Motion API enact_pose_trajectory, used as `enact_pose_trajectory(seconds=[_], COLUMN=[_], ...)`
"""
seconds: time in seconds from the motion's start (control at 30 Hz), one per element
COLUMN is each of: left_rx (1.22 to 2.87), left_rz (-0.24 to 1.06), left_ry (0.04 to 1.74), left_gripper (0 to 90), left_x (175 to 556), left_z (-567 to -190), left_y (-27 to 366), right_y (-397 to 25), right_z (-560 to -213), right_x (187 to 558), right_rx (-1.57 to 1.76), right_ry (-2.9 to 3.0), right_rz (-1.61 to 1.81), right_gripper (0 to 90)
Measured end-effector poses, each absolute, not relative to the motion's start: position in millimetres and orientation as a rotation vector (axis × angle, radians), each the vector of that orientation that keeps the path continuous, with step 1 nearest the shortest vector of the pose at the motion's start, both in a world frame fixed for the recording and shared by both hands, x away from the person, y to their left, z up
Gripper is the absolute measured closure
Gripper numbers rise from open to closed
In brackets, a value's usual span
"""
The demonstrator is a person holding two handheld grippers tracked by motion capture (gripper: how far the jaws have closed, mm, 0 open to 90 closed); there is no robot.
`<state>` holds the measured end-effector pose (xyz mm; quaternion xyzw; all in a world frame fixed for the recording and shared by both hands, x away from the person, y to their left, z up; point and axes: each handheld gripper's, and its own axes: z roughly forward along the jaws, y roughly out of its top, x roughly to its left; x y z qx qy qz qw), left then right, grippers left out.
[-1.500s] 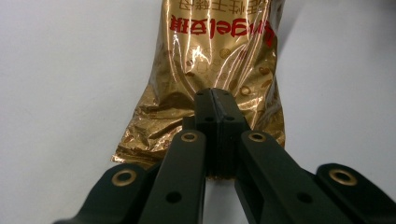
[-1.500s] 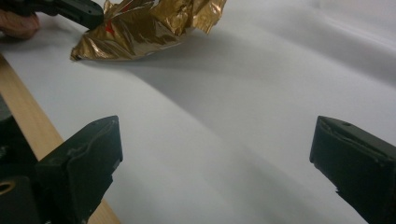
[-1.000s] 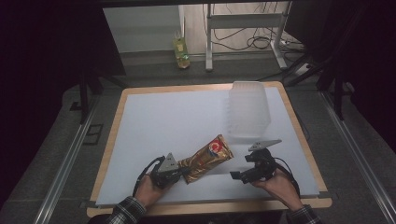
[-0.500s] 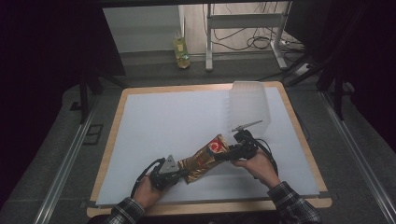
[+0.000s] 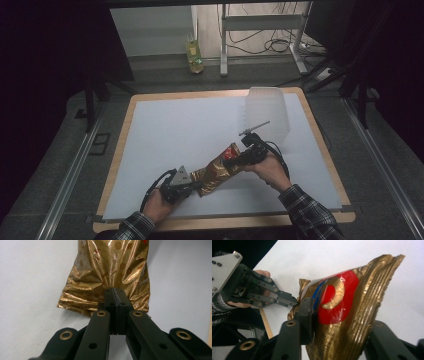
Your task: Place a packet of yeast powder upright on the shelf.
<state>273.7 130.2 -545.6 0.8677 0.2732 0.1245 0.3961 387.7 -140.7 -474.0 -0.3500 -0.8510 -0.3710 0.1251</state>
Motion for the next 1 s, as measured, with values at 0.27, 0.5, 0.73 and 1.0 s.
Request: enact_pose_trajectory(seconds=[0.27,0.5,0.73,1.0], left_rx=[2.165,2.136,2.116,2.095], left_rz=[0.311,0.308,0.37,0.428], left_ry=[0.717,0.697,0.71,0.733], left_gripper=[89.9,77.0,64.5,50.3], left_x=[272,268,266,258], left_z=[-544,-537,-532,-526], left_y=[132,131,134,137], right_y=[-135,-131,-132,-136], right_z=[-460,-442,-430,-417], right_x=[382,376,373,373], right_rx=[-0.882,-0.778,-0.733,-0.709], right_ry=[-2.541,-2.619,-2.668,-2.707], right_rz=[-1.125,-1.173,-1.202,-1.208], right_gripper=[75.6,77.1,77.4,77.4])
